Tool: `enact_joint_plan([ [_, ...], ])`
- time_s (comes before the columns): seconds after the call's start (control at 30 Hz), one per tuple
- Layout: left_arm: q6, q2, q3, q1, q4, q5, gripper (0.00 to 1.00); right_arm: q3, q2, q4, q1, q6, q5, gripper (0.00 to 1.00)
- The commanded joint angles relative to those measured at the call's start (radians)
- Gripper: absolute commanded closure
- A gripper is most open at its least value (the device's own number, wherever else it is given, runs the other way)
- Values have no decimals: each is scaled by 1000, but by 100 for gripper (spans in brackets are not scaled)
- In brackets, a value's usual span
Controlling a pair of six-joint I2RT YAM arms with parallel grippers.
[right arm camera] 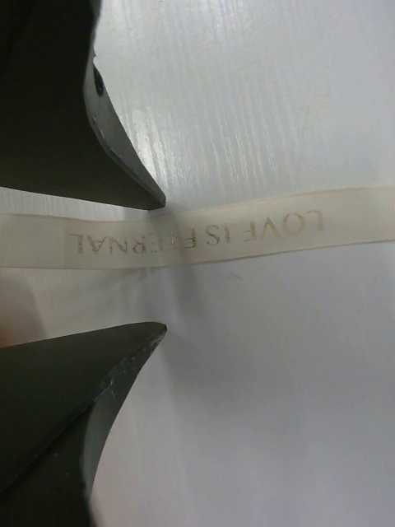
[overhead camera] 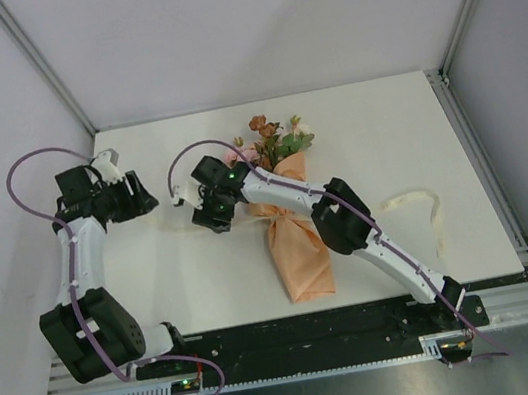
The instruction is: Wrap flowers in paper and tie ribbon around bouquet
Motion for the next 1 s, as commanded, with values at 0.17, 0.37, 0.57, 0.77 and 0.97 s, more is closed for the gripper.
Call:
enact_joint_plan([
  [0.17,-34,-10,23,20,21,40,35,34,63,-264,4,-135,-44,55],
  [0.37,-27,5,18,29,21,57,35,37,62,-292,9,-173,-65,85],
  [0.57,41,39,34,38,21,78,34,-4,-23,-206,-7,-129,-100,100],
  [0.77,163,85,53,35,21,166,33,-95,-171,-64,-40,-43,-192,100],
  [0.97,408,77,11,24,21,297,29,-171,-259,51,-66,16,-281,100],
])
